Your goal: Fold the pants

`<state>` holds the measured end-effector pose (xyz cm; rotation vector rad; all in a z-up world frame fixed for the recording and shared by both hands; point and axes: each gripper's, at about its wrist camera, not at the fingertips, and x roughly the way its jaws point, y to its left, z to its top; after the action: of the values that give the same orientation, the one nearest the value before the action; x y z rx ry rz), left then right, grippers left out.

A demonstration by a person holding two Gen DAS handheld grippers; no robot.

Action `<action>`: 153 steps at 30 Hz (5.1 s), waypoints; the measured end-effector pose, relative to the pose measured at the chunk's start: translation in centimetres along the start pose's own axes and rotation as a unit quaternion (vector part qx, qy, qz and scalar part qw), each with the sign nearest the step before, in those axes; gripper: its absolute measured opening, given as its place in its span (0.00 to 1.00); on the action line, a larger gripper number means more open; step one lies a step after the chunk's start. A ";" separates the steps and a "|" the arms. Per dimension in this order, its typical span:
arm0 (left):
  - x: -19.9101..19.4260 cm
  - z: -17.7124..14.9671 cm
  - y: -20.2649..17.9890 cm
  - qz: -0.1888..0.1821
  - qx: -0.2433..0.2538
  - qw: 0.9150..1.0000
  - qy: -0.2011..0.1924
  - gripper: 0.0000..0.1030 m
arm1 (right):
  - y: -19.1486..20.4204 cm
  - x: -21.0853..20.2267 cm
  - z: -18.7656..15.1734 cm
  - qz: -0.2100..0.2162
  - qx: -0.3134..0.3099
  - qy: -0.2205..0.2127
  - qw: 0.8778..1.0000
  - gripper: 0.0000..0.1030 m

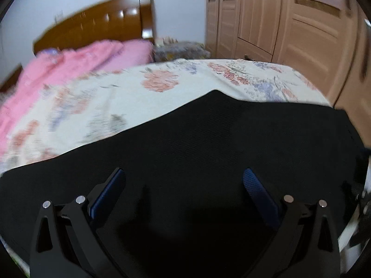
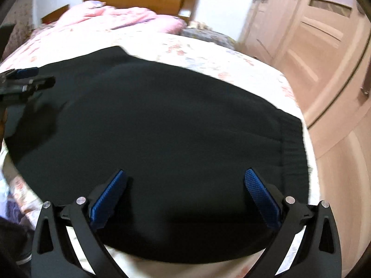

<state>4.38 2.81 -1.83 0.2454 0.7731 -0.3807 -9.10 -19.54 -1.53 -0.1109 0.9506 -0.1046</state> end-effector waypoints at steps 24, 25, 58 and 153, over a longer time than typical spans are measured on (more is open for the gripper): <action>-3.7 -9.7 1.0 -0.018 0.037 0.999 0.031 0.99 | 6.9 0.5 -0.3 0.060 -0.030 0.008 0.998 0.96; -3.6 -9.9 1.3 -0.027 0.023 0.999 0.029 0.99 | 6.8 0.6 -0.8 0.064 -0.032 0.002 0.997 0.96; 4.5 6.5 -4.1 -0.070 0.001 0.997 0.026 0.98 | -6.3 5.3 9.1 0.003 0.049 -0.017 0.999 0.95; -15.4 -17.1 40.0 0.009 -0.483 0.871 -0.088 0.98 | 50.7 1.4 16.4 0.448 -0.280 -0.071 0.846 0.23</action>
<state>0.35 48.74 0.40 -0.7187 0.6977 0.0377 7.12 31.22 -0.30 -0.1981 0.7779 1.0482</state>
